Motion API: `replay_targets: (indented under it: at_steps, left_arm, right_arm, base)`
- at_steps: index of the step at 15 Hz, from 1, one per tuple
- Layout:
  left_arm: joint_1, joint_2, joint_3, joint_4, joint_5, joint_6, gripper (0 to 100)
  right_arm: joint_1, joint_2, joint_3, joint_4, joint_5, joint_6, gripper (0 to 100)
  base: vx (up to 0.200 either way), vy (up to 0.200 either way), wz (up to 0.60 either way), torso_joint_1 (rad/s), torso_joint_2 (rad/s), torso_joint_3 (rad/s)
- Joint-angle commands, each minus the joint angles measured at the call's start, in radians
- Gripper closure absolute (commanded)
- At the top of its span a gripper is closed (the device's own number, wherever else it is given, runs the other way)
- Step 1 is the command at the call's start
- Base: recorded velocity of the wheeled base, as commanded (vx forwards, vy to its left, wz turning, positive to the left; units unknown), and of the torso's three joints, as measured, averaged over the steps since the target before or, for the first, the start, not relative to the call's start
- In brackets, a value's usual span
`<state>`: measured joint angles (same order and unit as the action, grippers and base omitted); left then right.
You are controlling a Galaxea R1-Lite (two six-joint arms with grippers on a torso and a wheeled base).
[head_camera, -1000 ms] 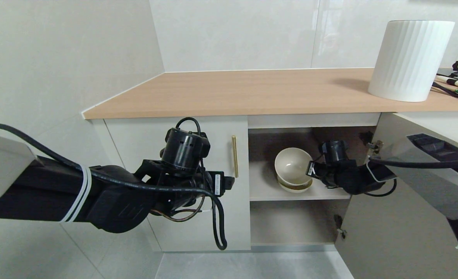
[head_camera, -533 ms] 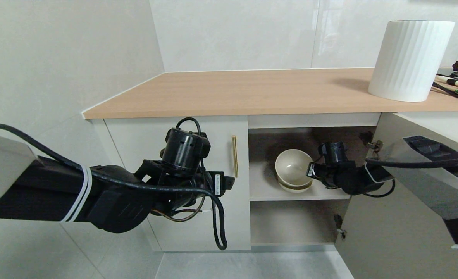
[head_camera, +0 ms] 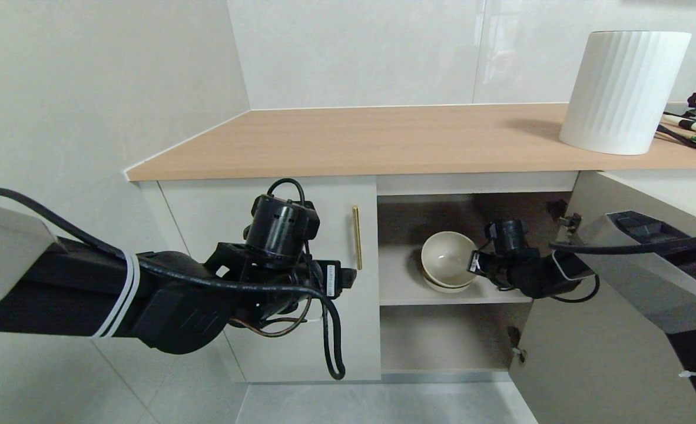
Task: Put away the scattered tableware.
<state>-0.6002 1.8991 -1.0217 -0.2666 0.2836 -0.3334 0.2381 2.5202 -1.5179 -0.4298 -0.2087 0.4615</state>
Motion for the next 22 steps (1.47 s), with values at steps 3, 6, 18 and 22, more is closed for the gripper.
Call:
replay_targets:
  at_steps: [3, 6, 18, 22]
  left_arm:
    - [0.0, -0.002, 0.0, 0.0, 0.0, -0.001, 0]
    - [0.0, -0.002, 0.0, 0.0, 0.0, -0.001, 0]
    - [0.005, -0.006, -0.003, 0.0, 0.0, 0.001, 0]
    - [0.007, -0.006, -0.003, 0.0, 0.0, 0.001, 0]
  right_arm:
    - [0.0, 0.002, -0.002, 0.0, 0.0, 0.0, 100]
    - [0.0, 0.002, -0.005, 0.014, 0.002, 0.0, 100]
    - [0.001, -0.006, 0.002, 0.016, 0.008, 0.0, 0]
    - [0.003, -0.069, 0.045, 0.016, 0.012, 0.0, 0]
  base:
    - [0.0, 0.0, 0.0, 0.0, 0.0, 0.0]
    - [0.0, 0.0, 0.0, 0.0, 0.0, 0.0]
    - [0.0, 0.0, 0.0, 0.0, 0.0, 0.0]
    - [0.0, 0.0, 0.0, 0.0, 0.0, 0.0]
